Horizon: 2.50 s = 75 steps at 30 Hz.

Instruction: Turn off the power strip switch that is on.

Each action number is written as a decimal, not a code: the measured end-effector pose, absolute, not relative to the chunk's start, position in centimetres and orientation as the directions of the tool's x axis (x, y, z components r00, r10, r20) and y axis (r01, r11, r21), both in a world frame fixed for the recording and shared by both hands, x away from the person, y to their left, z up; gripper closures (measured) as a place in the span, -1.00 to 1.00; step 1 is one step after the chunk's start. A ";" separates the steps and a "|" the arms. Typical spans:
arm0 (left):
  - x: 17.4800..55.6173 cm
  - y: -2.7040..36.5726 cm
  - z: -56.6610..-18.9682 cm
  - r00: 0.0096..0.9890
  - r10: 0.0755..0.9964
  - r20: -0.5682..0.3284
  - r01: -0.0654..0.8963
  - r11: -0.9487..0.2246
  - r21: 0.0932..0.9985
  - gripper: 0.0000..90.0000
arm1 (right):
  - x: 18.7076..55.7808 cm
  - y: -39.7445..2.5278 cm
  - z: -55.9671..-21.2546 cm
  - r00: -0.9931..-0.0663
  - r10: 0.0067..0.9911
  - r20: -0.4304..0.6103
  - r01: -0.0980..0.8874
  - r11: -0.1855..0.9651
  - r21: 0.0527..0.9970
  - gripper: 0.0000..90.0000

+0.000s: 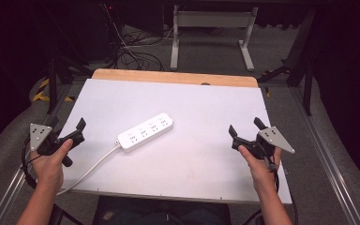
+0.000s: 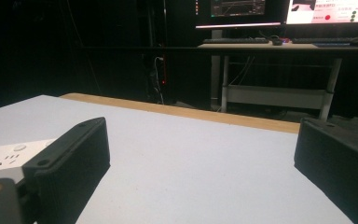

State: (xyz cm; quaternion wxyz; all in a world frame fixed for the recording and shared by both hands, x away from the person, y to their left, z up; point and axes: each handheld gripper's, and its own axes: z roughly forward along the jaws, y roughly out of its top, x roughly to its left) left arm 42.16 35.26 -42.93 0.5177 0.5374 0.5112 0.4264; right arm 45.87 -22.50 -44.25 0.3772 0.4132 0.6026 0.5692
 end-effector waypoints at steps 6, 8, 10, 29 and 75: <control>42.3 35.2 -43.0 0.118 0.991 -0.061 0.116 0.048 0.992 -0.77 | 46.1 -22.4 -44.3 -0.384 0.923 0.017 0.075 0.012 0.997 -0.92; 42.3 35.2 -43.0 0.119 0.991 -0.060 0.116 0.046 0.992 -0.74 | 46.1 -22.4 -44.3 -0.382 0.924 0.018 0.079 0.013 0.997 -0.92; 42.2 35.2 -42.9 0.126 0.990 -0.059 0.109 0.045 0.993 -0.65 | 46.0 -22.5 -44.3 -0.374 0.927 0.024 0.081 0.007 0.997 -0.92; 42.0 36.0 -42.5 0.154 0.985 -0.076 0.111 0.059 0.992 1.00 | 45.5 -22.5 -44.1 -0.377 0.925 0.040 0.085 -0.008 0.996 -0.90; 52.2 24.3 -42.9 0.610 0.790 0.060 0.603 -0.512 0.612 1.00 | 45.7 -23.6 -44.0 -0.384 0.923 0.034 0.096 0.003 0.995 -0.84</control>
